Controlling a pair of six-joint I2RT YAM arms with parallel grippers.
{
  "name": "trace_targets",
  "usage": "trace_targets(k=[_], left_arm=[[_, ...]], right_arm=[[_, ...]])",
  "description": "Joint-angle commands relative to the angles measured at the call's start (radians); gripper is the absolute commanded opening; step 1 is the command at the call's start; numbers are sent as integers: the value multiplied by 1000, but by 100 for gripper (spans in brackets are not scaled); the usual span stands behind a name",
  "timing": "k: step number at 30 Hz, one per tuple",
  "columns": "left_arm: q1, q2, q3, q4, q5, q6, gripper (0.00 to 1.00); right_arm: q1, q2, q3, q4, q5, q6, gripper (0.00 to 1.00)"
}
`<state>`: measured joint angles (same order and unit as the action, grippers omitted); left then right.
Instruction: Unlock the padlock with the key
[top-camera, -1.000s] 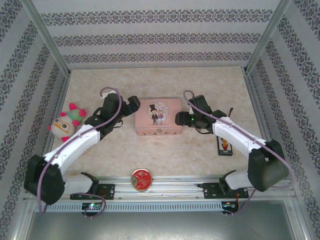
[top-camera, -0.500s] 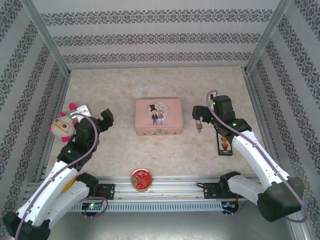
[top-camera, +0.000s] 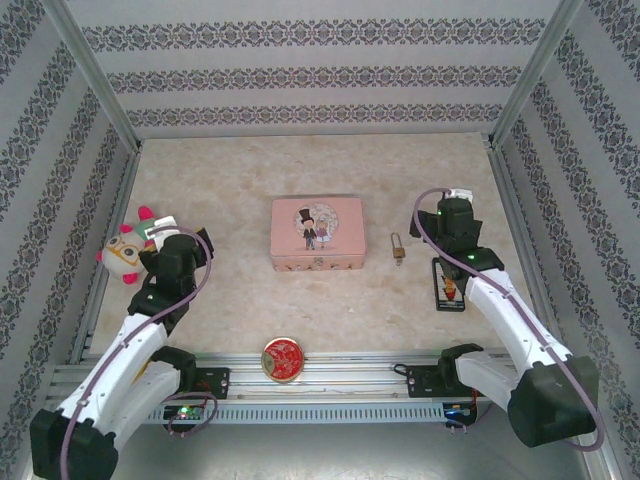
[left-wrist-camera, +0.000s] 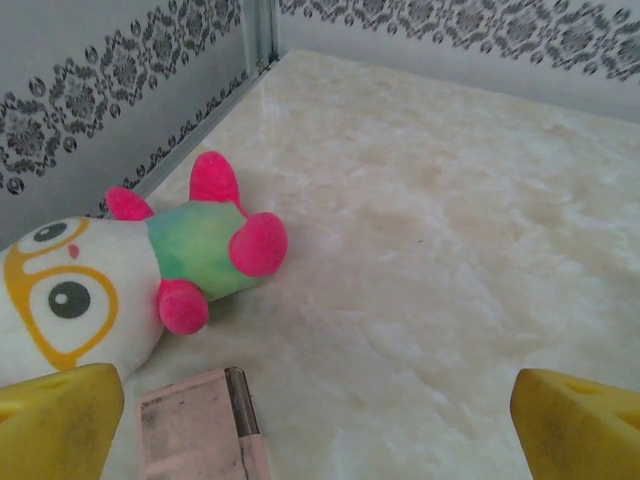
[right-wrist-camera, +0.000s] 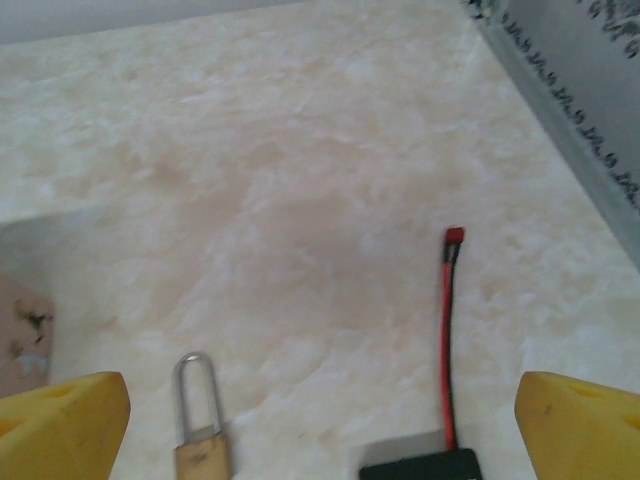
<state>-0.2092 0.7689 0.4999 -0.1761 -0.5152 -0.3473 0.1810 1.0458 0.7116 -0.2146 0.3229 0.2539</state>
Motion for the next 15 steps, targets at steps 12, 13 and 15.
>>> trace_targets(k=[12,13,15], left_arm=[[166,155,-110,405,225,187,99],[171,164,-117,424,227,195,99],[177,177,-139,480,239,212,99]], right_arm=[[-61,57,-194,509,82,-174,98],[-68,62,-195,515,78,-174,98],[-78,79,-196,525,64,-173,98]])
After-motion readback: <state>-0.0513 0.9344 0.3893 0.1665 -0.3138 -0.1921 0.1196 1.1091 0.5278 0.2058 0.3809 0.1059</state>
